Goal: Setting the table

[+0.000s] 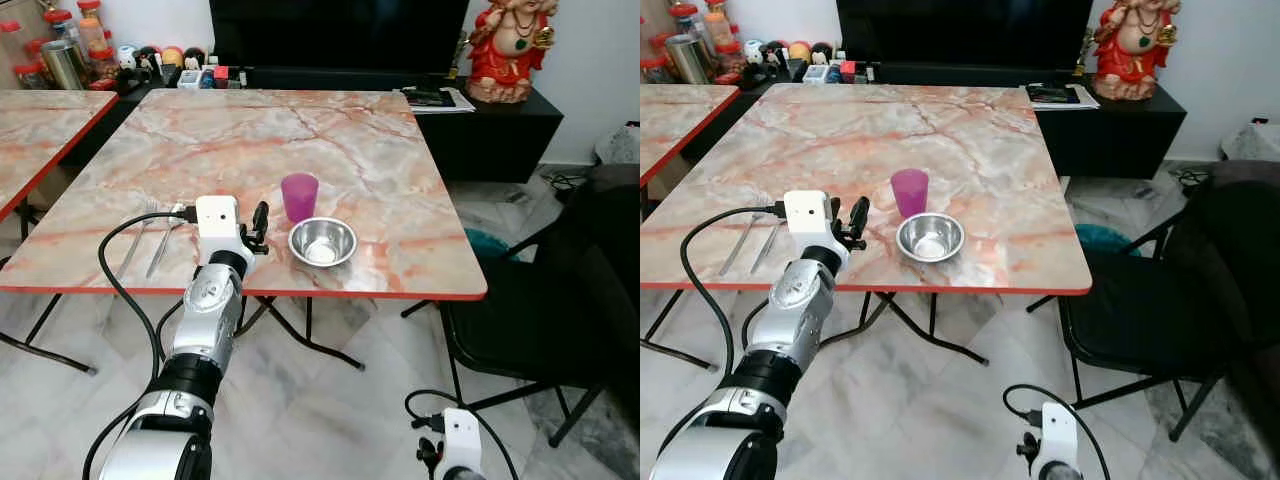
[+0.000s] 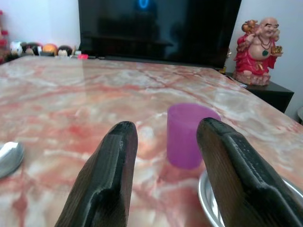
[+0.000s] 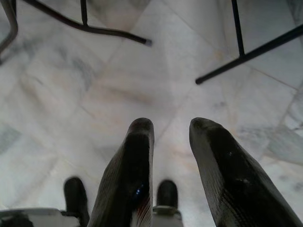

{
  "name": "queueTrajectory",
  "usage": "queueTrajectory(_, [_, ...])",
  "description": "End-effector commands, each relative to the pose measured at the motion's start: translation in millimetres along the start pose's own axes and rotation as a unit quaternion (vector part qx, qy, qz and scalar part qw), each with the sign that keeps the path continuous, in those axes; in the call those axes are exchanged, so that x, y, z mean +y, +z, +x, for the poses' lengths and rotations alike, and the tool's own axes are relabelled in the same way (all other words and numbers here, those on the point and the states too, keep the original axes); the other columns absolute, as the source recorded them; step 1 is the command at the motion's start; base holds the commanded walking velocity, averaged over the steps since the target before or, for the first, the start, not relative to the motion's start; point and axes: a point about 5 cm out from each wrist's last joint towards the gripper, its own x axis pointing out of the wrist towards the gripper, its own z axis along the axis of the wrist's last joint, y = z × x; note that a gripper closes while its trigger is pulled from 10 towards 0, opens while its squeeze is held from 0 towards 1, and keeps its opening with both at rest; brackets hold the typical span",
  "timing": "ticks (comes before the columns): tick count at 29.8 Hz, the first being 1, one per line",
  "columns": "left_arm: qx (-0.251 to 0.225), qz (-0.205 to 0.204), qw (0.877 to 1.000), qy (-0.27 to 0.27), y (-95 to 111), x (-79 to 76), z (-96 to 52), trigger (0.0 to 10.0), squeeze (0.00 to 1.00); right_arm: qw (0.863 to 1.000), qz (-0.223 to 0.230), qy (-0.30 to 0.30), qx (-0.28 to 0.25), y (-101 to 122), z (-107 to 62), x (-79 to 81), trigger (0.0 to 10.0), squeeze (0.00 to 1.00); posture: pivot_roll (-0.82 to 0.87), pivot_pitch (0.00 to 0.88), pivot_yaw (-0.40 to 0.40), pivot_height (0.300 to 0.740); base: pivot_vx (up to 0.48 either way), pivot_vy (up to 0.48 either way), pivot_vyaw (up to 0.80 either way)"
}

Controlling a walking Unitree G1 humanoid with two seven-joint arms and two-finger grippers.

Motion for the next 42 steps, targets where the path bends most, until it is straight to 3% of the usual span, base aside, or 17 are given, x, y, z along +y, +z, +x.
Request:
queueTrajectory(1, [-0.004, -0.002, 1.000, -0.020, 2, -12.4, 2.5, 10.0, 0.00, 1.000, 0.001, -0.010, 0.001, -3, -1.7, -8.0, 10.0, 0.00, -0.05, 0.000, -0.028, 0.736, 0.379, 0.000, 0.00])
queueTrajectory(13, [-0.020, -0.016, 0.999, -0.036, 7, -20.3, -0.5, 10.0, 0.00, 1.000, -0.002, -0.011, 0.000, -3, -2.0, -9.8, 10.0, 0.00, -0.05, 0.000, -0.037, 0.736, 0.221, 0.000, 0.00])
queueTrajectory(19, [-0.027, -0.023, 0.998, -0.046, 8, -25.3, -15.7, 10.0, 0.00, 1.000, -0.006, -0.014, 0.004, -6, -3.6, -15.0, 10.0, 0.00, -0.05, 0.000, -0.048, 0.736, 0.000, 0.000, 0.00])
queueTrajectory(22, [-0.019, -0.016, 0.999, -0.032, 4, -21.9, -22.2, 10.0, 0.00, 1.000, -0.009, -0.016, 0.005, -6, -4.0, -17.3, 10.0, 0.00, -0.04, 0.000, -0.058, 0.736, 0.000, 0.000, 0.00])
queueTrajectory(24, [0.004, 0.001, 1.000, 0.004, -6, -11.1, -25.8, 10.0, 0.00, 1.000, -0.011, -0.017, 0.004, -5, -4.1, -19.1, 10.0, 0.00, -0.03, 0.000, -0.069, 0.736, 0.000, 0.000, 0.00])
queueTrajectory(31, [0.038, -0.023, 0.999, -0.008, -2, -13.1, -13.6, 10.0, 0.00, 1.000, -0.012, -0.016, -0.001, -1, -3.3, -19.6, 10.0, 0.00, -0.03, 0.000, -0.076, 0.736, 0.000, 0.000, 0.00])
queueTrajectory(33, [0.058, -0.004, 0.998, -0.015, -4, -13.4, -10.4, 10.0, 0.00, 1.000, -0.012, -0.016, -0.001, -1, -3.2, -19.5, 10.0, 0.00, -0.04, 0.000, -0.074, 0.736, 0.000, 0.000, 0.00])
queueTrajectory(38, [0.108, -0.007, 0.994, 0.005, -4, -1.1, 2.9, 10.0, 0.00, 1.000, -0.007, -0.018, -0.003, -1, -3.4, -20.0, 10.0, 0.00, -0.05, 0.000, -0.067, 0.736, 0.000, 0.000, 0.00])
queueTrajectory(39, [0.107, 0.005, 0.994, 0.015, 0, 5.1, 8.0, 10.0, 0.69, 1.000, -0.005, -0.020, -0.003, -2, -3.5, -20.2, 10.0, 0.00, -0.05, 0.000, -0.062, 0.736, 0.000, 0.000, 0.00])
queueTrajectory(40, [0.114, 0.007, 0.993, 0.014, 1, 7.5, 10.1, 10.0, 1.00, 1.000, -0.004, -0.021, -0.002, -2, -3.5, -20.3, 10.0, 0.00, -0.05, 0.000, -0.056, 0.736, 0.000, 0.000, 0.00])
queueTrajectory(42, [0.139, 0.011, 0.990, 0.020, -1, 13.5, 13.5, 10.0, 1.00, 1.000, 0.001, -0.022, -0.001, -3, -3.7, -20.4, 10.0, 0.00, -0.06, 0.000, -0.051, 0.736, 0.000, 0.000, 0.00])
